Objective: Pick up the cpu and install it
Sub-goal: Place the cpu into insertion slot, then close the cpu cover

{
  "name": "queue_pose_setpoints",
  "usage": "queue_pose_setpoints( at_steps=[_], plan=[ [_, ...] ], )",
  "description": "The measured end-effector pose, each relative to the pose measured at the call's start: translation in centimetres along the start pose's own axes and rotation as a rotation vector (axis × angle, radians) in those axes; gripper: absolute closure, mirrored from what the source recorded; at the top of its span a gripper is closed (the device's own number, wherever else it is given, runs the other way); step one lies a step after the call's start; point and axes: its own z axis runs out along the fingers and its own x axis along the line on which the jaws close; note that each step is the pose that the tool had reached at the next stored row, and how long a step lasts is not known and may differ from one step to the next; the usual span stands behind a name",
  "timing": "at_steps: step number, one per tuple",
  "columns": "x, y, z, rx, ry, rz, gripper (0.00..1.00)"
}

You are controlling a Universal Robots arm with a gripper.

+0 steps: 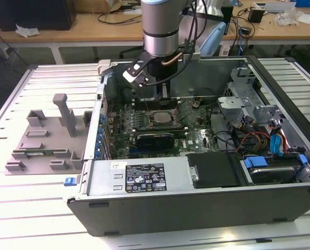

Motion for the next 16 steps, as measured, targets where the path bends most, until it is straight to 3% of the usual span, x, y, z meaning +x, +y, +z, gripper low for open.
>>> queue_pose_setpoints(
  at_steps=[1,2,3,16],
  plan=[
    [0.0,0.0,0.0,0.0,0.0,0.0,0.89],
    [0.0,0.01,0.0,0.0101,-0.0003,0.0,0.89],
    [-0.01,0.04,0.0,0.0326,-0.0006,0.0,0.89],
    [0.0,0.04,0.01,0.0418,-0.0004,0.0,0.89]
  ],
)
